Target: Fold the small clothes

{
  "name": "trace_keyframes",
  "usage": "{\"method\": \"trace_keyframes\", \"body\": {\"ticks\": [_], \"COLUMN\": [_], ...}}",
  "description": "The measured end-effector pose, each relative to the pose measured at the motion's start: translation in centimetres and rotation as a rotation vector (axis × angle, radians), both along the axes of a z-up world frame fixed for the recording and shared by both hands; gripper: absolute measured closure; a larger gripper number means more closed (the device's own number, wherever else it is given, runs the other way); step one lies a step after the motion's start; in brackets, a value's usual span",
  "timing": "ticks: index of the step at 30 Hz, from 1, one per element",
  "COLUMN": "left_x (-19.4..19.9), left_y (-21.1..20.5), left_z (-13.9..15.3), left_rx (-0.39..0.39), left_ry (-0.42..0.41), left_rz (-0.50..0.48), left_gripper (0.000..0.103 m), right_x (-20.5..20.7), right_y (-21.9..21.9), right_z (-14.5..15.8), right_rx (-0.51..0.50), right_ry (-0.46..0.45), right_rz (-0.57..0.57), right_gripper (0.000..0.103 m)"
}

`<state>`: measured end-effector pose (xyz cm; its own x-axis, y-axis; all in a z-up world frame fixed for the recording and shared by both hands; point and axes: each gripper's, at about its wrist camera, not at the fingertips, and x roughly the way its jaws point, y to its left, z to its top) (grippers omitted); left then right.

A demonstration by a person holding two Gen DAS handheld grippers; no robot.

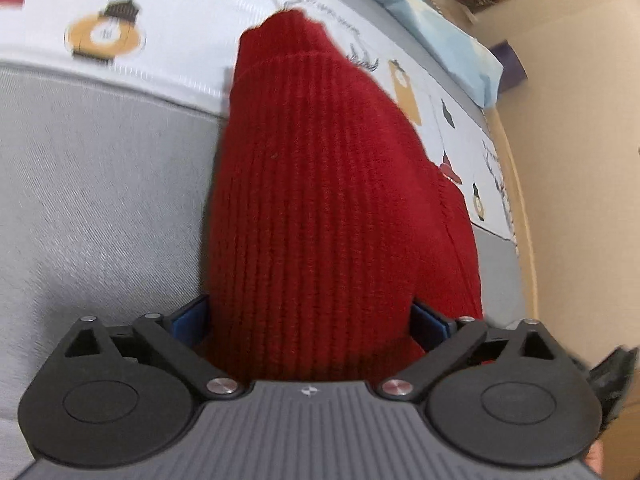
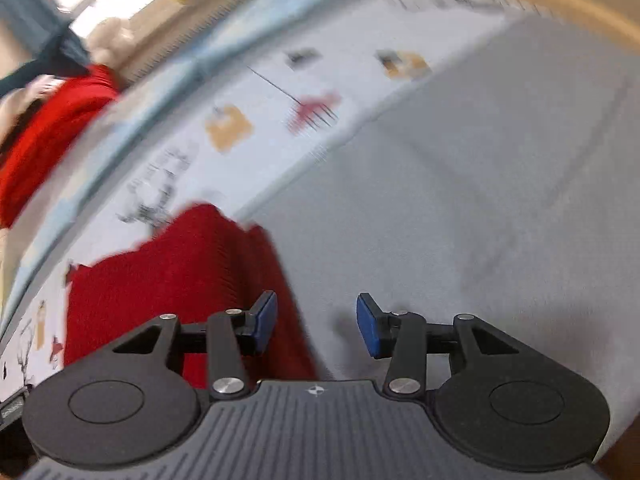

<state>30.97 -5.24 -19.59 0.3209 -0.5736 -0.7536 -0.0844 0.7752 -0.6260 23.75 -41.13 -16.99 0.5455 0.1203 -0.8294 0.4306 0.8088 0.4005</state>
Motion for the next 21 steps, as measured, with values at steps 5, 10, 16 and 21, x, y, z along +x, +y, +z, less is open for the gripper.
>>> {"method": "trace_keyframes", "body": {"ticks": [5, 10, 16, 21], "left_x": [-0.1, -0.8, -1.8, -1.8], "left_y": [-0.7, -1.0, 0.9, 4.8], "left_z": [0.0, 2.2, 7.6, 10.8], "left_rx": [0.018, 0.076, 0.148, 0.244], "left_ry": [-0.030, -0.117, -0.265, -0.351], "left_rz": [-0.005, -0.032, -0.017, 0.009], "left_gripper": [0.004, 0.031, 0.036, 0.036], "right_x": [0.8, 1.6, 3.2, 4.6], "right_y": [0.3, 1.7, 5.3, 9.8], "right_z": [-3.3, -3.0, -0.6, 0.5], "right_rx": [0.086, 0.196, 0.184, 0.208], "right_ry": [0.154, 0.091, -0.017, -0.078], "right_rz": [0.009, 0.067, 0.145, 0.210], "right_gripper": [0.050, 0.102, 0.102, 0.103]}}
